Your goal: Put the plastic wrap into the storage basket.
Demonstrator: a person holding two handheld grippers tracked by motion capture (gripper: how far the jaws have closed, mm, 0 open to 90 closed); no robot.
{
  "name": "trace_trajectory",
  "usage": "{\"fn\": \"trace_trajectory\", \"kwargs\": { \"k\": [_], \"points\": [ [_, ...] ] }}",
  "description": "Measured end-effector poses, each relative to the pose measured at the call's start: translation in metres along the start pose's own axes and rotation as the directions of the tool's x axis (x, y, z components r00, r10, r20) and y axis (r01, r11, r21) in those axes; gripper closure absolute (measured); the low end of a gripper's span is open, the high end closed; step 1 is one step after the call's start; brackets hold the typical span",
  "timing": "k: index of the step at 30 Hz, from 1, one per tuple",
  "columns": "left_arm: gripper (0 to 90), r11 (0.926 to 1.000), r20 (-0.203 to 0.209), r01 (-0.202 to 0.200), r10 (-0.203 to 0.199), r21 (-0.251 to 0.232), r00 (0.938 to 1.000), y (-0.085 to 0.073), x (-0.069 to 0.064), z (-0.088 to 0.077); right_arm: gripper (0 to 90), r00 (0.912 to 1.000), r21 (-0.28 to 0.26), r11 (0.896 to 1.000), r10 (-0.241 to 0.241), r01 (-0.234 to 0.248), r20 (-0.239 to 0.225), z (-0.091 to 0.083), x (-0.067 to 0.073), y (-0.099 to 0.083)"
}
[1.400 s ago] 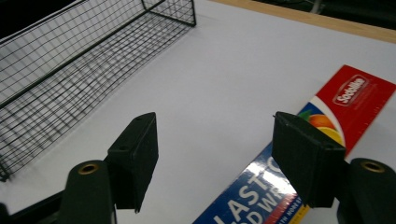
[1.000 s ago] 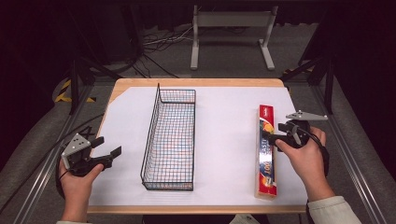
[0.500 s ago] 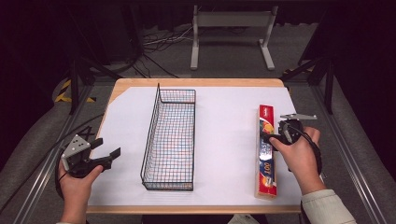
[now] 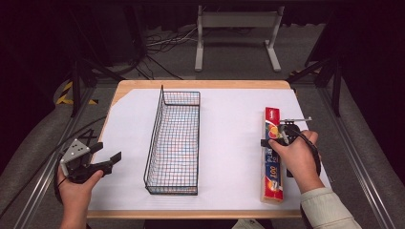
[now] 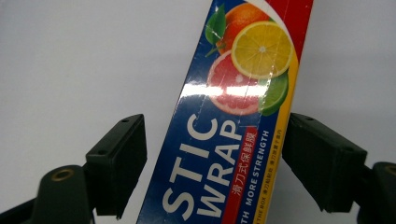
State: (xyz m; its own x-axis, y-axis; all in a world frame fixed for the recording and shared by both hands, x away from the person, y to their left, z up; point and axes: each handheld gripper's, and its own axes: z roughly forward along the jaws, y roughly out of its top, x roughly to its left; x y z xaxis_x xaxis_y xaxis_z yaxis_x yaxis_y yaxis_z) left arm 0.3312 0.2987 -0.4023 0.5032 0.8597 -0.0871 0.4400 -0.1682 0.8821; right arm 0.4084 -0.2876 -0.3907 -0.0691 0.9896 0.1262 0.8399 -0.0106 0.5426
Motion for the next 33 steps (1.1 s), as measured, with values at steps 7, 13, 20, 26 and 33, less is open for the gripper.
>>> {"fn": "trace_trajectory", "kwargs": {
  "k": [7,13,20,26,33],
  "points": [
    [18.6,1.0,0.004,0.001,-0.001,0.0,1.0,0.001,0.0,0.001,23.5,0.9992,0.07,0.997,0.027,-0.029,0.028,0.008,0.003,0.003],
    [18.7,1.0,0.007,-0.004,0.004,0.002,1.0,0.001,0.001,0.002,28.5,0.9965,0.134,0.99,0.035,-0.045,0.076,0.014,0.006,0.006],
    [18.6,1.0,0.007,-0.006,0.006,0.002,1.0,0.001,0.0,0.003,32.7,0.9913,0.175,0.981,0.069,-0.088,0.112,0.014,0.009,0.01],
    [18.7,1.0,0.005,-0.007,0.007,0.001,1.0,0.002,0.0,0.002,38.5,0.9786,0.233,0.962,0.103,-0.143,0.178,0.014,0.016,0.017],
    [18.6,1.0,0.006,-0.005,0.005,-0.001,1.0,0.002,0.0,0.003,41.8,0.9777,0.245,0.957,0.117,-0.159,0.174,0.012,0.016,0.02]
  ]
}}
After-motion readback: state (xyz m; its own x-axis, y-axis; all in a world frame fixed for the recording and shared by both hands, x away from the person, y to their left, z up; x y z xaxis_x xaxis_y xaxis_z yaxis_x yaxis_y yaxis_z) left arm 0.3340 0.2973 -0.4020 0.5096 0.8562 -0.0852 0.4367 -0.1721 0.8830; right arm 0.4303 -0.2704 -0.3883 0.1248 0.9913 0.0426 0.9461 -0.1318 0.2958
